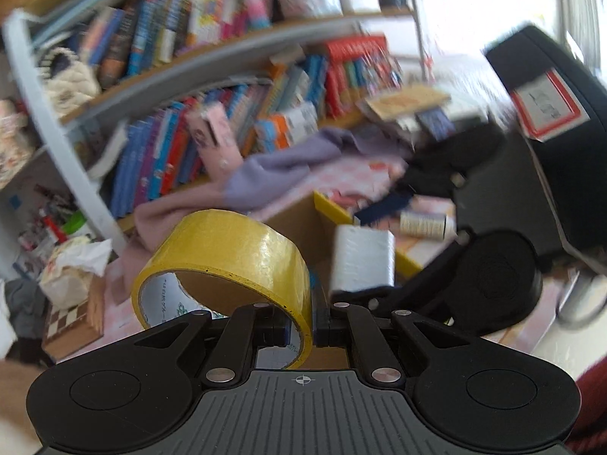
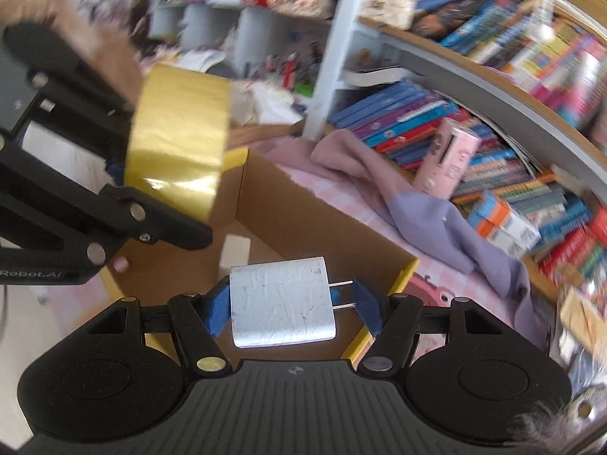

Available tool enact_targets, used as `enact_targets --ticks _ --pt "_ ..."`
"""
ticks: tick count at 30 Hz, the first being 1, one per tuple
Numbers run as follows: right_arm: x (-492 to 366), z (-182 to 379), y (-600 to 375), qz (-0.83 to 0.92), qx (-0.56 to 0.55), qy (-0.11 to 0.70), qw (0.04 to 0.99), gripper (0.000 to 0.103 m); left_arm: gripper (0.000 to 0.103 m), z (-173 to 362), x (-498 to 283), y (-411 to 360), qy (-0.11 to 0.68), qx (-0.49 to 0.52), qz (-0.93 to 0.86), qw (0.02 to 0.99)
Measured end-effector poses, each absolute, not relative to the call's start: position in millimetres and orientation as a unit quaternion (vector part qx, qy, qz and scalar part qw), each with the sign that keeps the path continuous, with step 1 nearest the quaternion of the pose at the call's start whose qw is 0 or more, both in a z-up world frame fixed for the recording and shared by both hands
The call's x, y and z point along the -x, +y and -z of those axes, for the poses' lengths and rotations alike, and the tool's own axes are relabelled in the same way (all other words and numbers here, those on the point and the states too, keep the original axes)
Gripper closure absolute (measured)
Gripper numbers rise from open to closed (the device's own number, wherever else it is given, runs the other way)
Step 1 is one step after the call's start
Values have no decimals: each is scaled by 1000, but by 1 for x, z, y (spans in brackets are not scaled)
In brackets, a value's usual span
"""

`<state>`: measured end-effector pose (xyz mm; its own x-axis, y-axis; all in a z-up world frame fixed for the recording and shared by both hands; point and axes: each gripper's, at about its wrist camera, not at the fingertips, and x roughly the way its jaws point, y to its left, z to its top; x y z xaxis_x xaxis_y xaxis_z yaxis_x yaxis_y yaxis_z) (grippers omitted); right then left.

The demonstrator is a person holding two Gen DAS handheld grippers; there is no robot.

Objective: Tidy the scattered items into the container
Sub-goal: 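Open the right tool over the box while the left tool releases the tape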

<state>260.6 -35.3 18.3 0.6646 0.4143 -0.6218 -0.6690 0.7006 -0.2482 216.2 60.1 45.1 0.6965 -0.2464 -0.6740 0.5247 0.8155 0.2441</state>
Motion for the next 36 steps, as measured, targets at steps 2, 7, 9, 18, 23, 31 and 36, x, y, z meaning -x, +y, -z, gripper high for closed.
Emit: enact_targets --ticks 2,7,9,18,23,31,36 --pt "-273 -10 -29 -324 266 274 866 39 95 -34 -227 55 346 -240 225 879" --pt "-298 9 -14 -361 328 277 828 39 94 -2 -245 46 399 -297 253 830" --pt "-307 15 -8 -377 350 283 810 39 95 8 -249 46 419 -312 270 809" --pt "-327 38 13 -442 427 303 728 39 93 11 -274 60 479 -275 345 759" --pt "-330 43 16 -453 431 308 718 39 93 4 -290 82 502 -217 356 758" --pt "-338 45 23 -470 437 323 695 39 93 29 -312 84 561 -212 364 712" --pt "-334 46 25 -483 448 325 679 39 93 41 -310 83 574 -215 370 698"
